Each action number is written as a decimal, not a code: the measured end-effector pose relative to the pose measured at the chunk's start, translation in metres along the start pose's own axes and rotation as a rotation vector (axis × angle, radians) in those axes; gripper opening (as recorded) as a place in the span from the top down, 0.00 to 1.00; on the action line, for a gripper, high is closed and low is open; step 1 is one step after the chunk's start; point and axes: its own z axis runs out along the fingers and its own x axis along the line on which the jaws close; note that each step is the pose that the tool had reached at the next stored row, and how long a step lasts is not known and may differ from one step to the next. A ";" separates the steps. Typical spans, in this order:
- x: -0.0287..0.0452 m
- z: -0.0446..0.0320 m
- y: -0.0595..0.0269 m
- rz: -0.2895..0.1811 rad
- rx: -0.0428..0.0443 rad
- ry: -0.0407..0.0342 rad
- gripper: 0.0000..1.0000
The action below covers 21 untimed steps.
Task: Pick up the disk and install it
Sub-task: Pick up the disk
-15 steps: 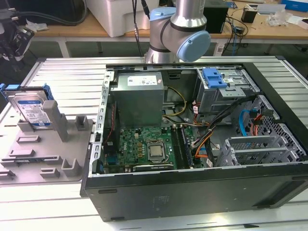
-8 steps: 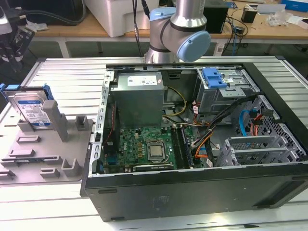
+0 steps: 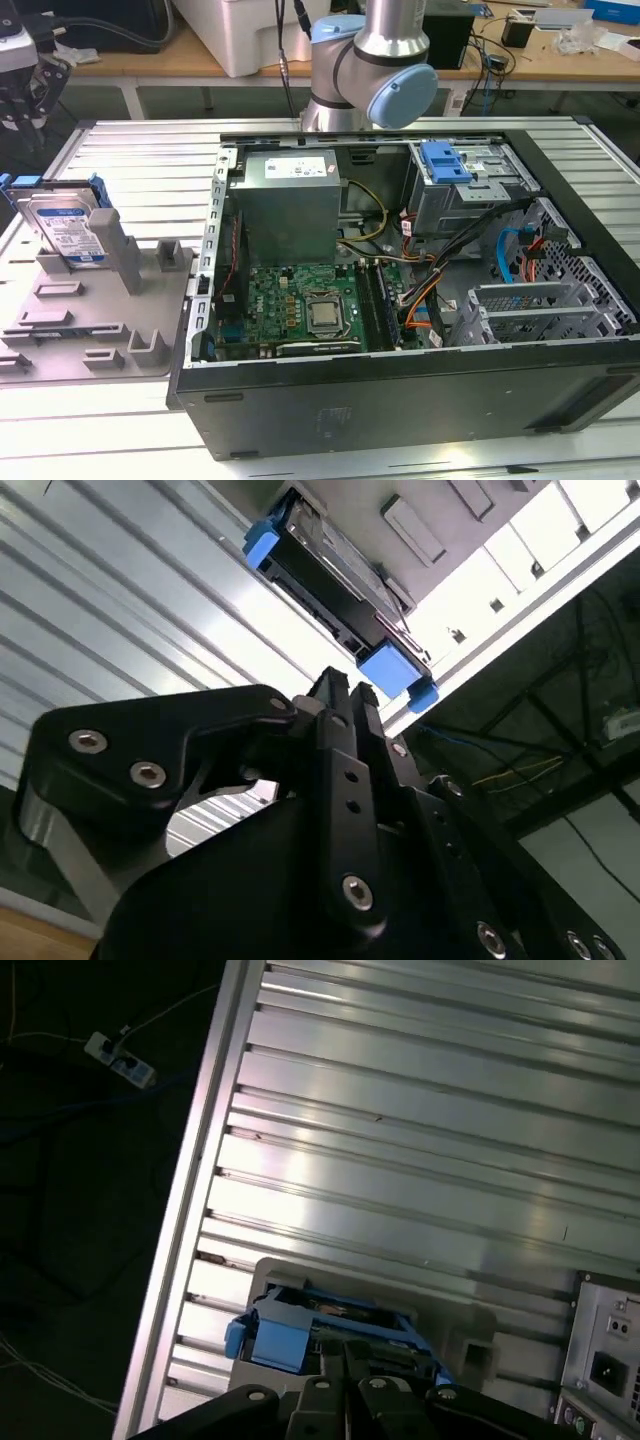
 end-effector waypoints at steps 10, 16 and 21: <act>0.0036 0.0017 0.0009 -0.155 0.0084 0.0059 0.57; 0.0047 0.0019 0.0011 -0.259 0.0143 0.0101 0.50; 0.0046 0.0023 0.0011 -0.374 0.0206 0.0147 0.50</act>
